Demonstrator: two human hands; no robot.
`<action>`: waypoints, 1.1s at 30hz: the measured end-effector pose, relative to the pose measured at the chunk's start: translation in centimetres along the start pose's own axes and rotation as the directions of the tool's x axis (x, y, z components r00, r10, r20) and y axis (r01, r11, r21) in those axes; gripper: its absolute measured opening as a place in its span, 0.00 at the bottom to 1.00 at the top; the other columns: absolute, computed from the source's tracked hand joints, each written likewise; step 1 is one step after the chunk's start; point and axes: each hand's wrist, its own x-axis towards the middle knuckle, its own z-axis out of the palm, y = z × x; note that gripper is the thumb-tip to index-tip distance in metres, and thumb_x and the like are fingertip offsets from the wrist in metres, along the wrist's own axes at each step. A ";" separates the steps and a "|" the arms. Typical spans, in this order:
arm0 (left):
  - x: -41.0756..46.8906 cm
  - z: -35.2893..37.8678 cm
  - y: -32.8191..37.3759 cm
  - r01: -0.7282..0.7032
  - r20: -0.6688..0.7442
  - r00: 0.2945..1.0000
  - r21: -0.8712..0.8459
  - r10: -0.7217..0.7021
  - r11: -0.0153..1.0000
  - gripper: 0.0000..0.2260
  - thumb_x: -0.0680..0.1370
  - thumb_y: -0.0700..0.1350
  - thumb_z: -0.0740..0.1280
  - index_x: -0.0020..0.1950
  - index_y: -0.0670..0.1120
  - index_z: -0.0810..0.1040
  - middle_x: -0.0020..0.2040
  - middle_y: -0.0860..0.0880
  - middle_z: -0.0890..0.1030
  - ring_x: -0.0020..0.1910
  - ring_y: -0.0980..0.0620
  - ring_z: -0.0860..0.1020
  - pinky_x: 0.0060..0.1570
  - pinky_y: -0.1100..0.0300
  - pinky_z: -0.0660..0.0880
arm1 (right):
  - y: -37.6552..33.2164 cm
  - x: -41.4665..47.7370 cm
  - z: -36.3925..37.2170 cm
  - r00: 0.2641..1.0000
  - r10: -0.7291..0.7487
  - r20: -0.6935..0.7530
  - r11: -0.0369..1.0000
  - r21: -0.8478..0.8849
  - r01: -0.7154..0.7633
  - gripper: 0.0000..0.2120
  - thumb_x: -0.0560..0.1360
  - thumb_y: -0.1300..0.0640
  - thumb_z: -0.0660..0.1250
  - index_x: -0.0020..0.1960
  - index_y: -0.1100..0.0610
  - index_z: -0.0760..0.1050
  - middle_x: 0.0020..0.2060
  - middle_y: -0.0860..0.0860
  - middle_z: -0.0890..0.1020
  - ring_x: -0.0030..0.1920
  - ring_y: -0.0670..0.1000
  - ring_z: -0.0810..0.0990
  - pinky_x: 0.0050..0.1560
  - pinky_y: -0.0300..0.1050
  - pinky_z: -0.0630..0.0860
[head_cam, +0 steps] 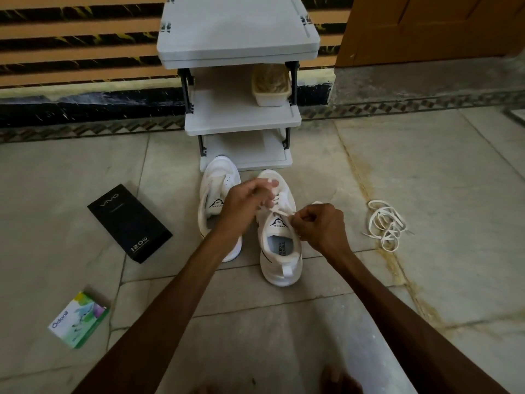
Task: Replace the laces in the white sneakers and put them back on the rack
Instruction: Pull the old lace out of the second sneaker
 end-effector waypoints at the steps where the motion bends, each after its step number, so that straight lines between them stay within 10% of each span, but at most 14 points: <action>1: 0.2 0.1 -0.4 -0.158 0.050 0.987 0.435 0.152 0.886 0.10 0.79 0.46 0.64 0.57 0.47 0.82 0.55 0.49 0.82 0.52 0.51 0.79 0.59 0.52 0.70 | -0.1 0.0 0.0 1.000 -0.006 0.001 1.000 0.001 0.006 0.05 0.69 0.54 0.75 0.36 0.54 0.83 0.30 0.51 0.84 0.31 0.50 0.83 0.39 0.53 0.82; 3: 0.1 0.9 -0.8 -0.300 0.218 0.948 0.853 0.230 0.427 0.12 0.79 0.48 0.63 0.60 0.50 0.81 0.57 0.50 0.79 0.56 0.50 0.76 0.53 0.54 0.59 | -0.3 0.0 0.0 1.000 -0.020 0.005 1.000 -0.019 0.020 0.06 0.70 0.54 0.75 0.37 0.55 0.83 0.30 0.51 0.84 0.31 0.50 0.83 0.39 0.52 0.83; 6: -0.3 2.4 -1.0 -0.277 0.246 0.954 0.942 0.169 0.189 0.10 0.78 0.45 0.64 0.57 0.51 0.81 0.55 0.50 0.76 0.56 0.49 0.75 0.50 0.53 0.57 | -0.2 0.1 0.0 0.999 -0.028 0.016 1.000 -0.009 0.028 0.06 0.70 0.54 0.75 0.38 0.56 0.84 0.31 0.51 0.84 0.31 0.50 0.83 0.39 0.53 0.83; 8: -0.4 2.7 -0.3 -0.149 0.088 0.987 0.802 0.132 0.579 0.08 0.77 0.41 0.66 0.52 0.48 0.82 0.51 0.50 0.78 0.52 0.50 0.76 0.50 0.57 0.64 | 0.1 0.2 -0.1 1.000 -0.014 0.007 1.000 0.007 0.014 0.06 0.70 0.53 0.75 0.37 0.55 0.84 0.30 0.51 0.84 0.31 0.50 0.83 0.38 0.54 0.82; 10: -0.1 1.9 1.4 0.120 -0.069 0.991 0.087 -0.115 0.989 0.09 0.78 0.33 0.62 0.44 0.43 0.80 0.44 0.51 0.80 0.45 0.53 0.77 0.41 0.66 0.73 | 0.4 0.3 -0.2 1.000 0.004 0.004 1.000 0.015 -0.004 0.06 0.69 0.53 0.75 0.36 0.53 0.83 0.30 0.50 0.84 0.32 0.50 0.83 0.39 0.54 0.82; 12: 0.1 0.9 2.1 0.197 -0.025 0.974 -0.405 -0.227 0.893 0.13 0.78 0.30 0.59 0.40 0.44 0.76 0.41 0.53 0.81 0.44 0.55 0.76 0.42 0.68 0.74 | 0.4 0.3 -0.2 1.000 0.000 0.004 1.000 0.019 0.000 0.05 0.69 0.54 0.75 0.36 0.53 0.83 0.30 0.49 0.84 0.31 0.49 0.83 0.38 0.54 0.82; 15: -0.3 0.5 1.8 0.232 0.109 0.971 -0.617 -0.211 0.752 0.10 0.82 0.36 0.57 0.43 0.44 0.74 0.42 0.49 0.82 0.46 0.50 0.80 0.53 0.56 0.75 | 0.1 0.2 -0.1 1.000 -0.023 0.013 1.000 -0.016 0.024 0.05 0.70 0.54 0.75 0.37 0.54 0.83 0.30 0.50 0.84 0.30 0.50 0.83 0.38 0.53 0.82; 18: -0.1 0.9 1.0 -0.055 -0.004 0.998 0.142 0.056 0.988 0.08 0.82 0.42 0.59 0.45 0.43 0.74 0.37 0.47 0.78 0.37 0.50 0.77 0.46 0.55 0.73 | 0.0 0.2 -0.2 1.000 -0.014 0.010 1.000 -0.017 0.015 0.05 0.70 0.54 0.75 0.37 0.55 0.84 0.30 0.51 0.84 0.31 0.50 0.83 0.38 0.53 0.82; 20: 0.1 1.2 -0.1 -0.336 0.137 0.922 0.751 0.363 0.568 0.07 0.81 0.46 0.61 0.47 0.47 0.76 0.43 0.49 0.78 0.42 0.51 0.76 0.49 0.54 0.64 | 0.1 0.3 -0.2 1.000 -0.009 0.023 1.000 -0.013 0.009 0.05 0.71 0.54 0.74 0.38 0.55 0.84 0.31 0.51 0.84 0.31 0.50 0.83 0.39 0.53 0.83; 22: -0.4 1.9 -0.8 -0.427 0.347 0.869 0.886 0.353 0.181 0.09 0.80 0.48 0.61 0.55 0.50 0.79 0.54 0.49 0.78 0.54 0.49 0.75 0.52 0.52 0.58 | 0.1 0.4 -0.1 1.000 -0.018 0.024 0.999 -0.032 0.019 0.05 0.71 0.54 0.74 0.39 0.55 0.84 0.32 0.50 0.84 0.32 0.49 0.83 0.39 0.52 0.83; 26: -0.4 2.6 -0.9 -0.286 0.271 0.935 0.957 0.228 0.038 0.08 0.80 0.45 0.62 0.56 0.49 0.78 0.57 0.50 0.75 0.58 0.47 0.74 0.54 0.49 0.56 | 0.1 0.4 0.0 1.000 -0.004 0.021 1.000 -0.013 0.004 0.08 0.70 0.50 0.75 0.38 0.54 0.84 0.32 0.49 0.84 0.31 0.48 0.83 0.38 0.50 0.83; 28: -0.1 2.8 0.0 -0.257 0.229 0.960 0.948 0.160 0.185 0.06 0.78 0.43 0.64 0.53 0.48 0.79 0.54 0.53 0.77 0.58 0.48 0.75 0.56 0.50 0.60 | 0.0 0.3 0.0 1.000 -0.007 0.006 0.999 -0.036 0.007 0.09 0.70 0.49 0.75 0.37 0.54 0.84 0.30 0.49 0.84 0.30 0.48 0.83 0.38 0.49 0.83; 31: 0.2 2.0 3.2 0.037 0.023 0.999 0.308 -0.047 0.951 0.12 0.78 0.34 0.60 0.41 0.47 0.77 0.45 0.54 0.76 0.46 0.55 0.75 0.46 0.64 0.73 | 0.4 0.2 -0.3 1.000 0.005 -0.008 1.000 -0.027 -0.006 0.08 0.71 0.51 0.74 0.35 0.52 0.82 0.29 0.50 0.83 0.30 0.49 0.83 0.38 0.52 0.82; 33: 0.9 0.4 4.2 0.084 -0.082 0.993 -0.074 -0.090 0.994 0.13 0.77 0.32 0.58 0.39 0.46 0.74 0.41 0.54 0.77 0.40 0.57 0.73 0.35 0.73 0.70 | 0.9 0.3 -0.3 1.000 0.013 -0.001 1.000 -0.017 -0.013 0.08 0.71 0.50 0.74 0.34 0.52 0.82 0.29 0.49 0.83 0.30 0.49 0.83 0.39 0.52 0.82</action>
